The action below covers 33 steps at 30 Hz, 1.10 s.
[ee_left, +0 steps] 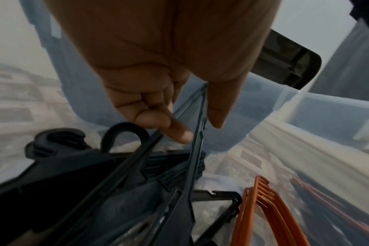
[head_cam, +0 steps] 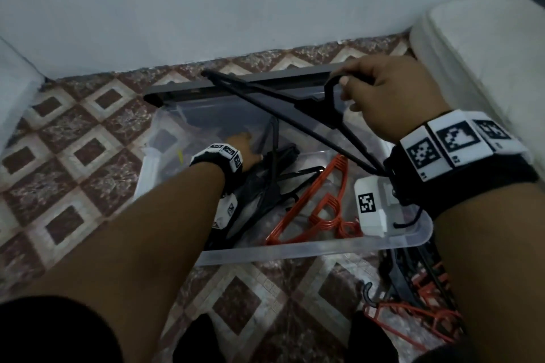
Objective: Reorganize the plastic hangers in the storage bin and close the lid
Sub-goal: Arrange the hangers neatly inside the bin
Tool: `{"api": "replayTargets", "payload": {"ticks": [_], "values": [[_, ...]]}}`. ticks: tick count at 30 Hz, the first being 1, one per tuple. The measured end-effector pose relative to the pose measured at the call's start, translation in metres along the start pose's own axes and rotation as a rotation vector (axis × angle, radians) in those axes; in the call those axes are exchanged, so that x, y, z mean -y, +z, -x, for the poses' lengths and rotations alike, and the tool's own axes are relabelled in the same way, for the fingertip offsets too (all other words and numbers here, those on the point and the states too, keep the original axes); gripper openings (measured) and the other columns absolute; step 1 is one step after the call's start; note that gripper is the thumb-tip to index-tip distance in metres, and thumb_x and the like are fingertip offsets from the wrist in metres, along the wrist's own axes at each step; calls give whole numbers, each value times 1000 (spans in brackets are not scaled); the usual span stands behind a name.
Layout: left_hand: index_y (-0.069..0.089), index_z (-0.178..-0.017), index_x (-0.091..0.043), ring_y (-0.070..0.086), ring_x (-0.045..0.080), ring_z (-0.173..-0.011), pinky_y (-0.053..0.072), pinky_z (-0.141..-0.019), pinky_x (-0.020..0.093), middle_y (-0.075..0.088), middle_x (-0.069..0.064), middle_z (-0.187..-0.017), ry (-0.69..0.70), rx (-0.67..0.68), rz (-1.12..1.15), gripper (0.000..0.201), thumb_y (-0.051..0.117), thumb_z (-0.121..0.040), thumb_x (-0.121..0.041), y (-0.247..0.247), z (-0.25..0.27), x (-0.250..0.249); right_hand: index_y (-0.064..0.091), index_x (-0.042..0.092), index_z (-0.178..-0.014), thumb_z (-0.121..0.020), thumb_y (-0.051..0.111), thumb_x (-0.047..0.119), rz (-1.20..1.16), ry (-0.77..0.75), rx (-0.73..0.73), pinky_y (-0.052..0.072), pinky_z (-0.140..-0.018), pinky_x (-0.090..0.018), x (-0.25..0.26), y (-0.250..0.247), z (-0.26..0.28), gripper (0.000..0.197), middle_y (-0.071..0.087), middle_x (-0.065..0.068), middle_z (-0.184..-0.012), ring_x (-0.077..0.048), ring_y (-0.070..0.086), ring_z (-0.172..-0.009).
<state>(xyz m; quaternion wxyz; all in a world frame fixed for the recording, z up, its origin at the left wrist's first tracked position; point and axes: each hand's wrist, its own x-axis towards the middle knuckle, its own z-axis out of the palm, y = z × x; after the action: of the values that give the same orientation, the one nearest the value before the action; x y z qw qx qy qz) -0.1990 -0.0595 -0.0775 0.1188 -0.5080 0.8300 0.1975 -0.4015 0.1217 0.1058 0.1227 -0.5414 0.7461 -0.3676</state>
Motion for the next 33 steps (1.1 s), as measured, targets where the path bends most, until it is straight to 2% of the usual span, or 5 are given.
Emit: {"api": "replayTargets", "payload": {"ticks": [3,8,15,23,33], "values": [[19,-154,-12,50,34,-128,42,-105,38,41,13,-150,-61,11,213,95,70,-82,-47,28,-23,-8,73,26,-105,-93,55,25,-57,20,-48,56,-83,-40,-2,1,-5,21,72,4,-90,-16,68,-84],[60,-123,-14,62,31,-103,44,-84,29,67,10,-116,37,12,115,39,50,-97,-41,41,-13,-20,73,27,-104,-92,55,24,-136,51,-143,57,-81,-34,-7,4,-12,22,67,13,-80,-7,67,-78],[61,-82,-25,67,7,-60,46,-55,12,72,-10,-77,237,-60,153,28,45,-101,-37,-48,76,-26,75,29,-98,-83,55,32,-307,99,-241,58,-83,-44,-12,-7,-9,26,74,8,-82,-13,71,-84],[65,-93,-19,71,14,-72,59,-69,29,75,-7,-88,380,-214,476,24,46,-102,-30,-144,169,-3,76,27,-98,-86,55,26,-501,208,-300,59,-68,-35,-12,-18,-1,24,76,3,-81,-18,74,-79],[61,-92,-6,64,24,-64,56,-61,30,74,12,-89,355,-366,1085,30,41,-103,-25,-123,174,-4,71,25,-82,-97,51,10,-610,256,-186,60,-74,-35,-5,-15,6,29,74,-1,-78,-20,73,-83]]}}
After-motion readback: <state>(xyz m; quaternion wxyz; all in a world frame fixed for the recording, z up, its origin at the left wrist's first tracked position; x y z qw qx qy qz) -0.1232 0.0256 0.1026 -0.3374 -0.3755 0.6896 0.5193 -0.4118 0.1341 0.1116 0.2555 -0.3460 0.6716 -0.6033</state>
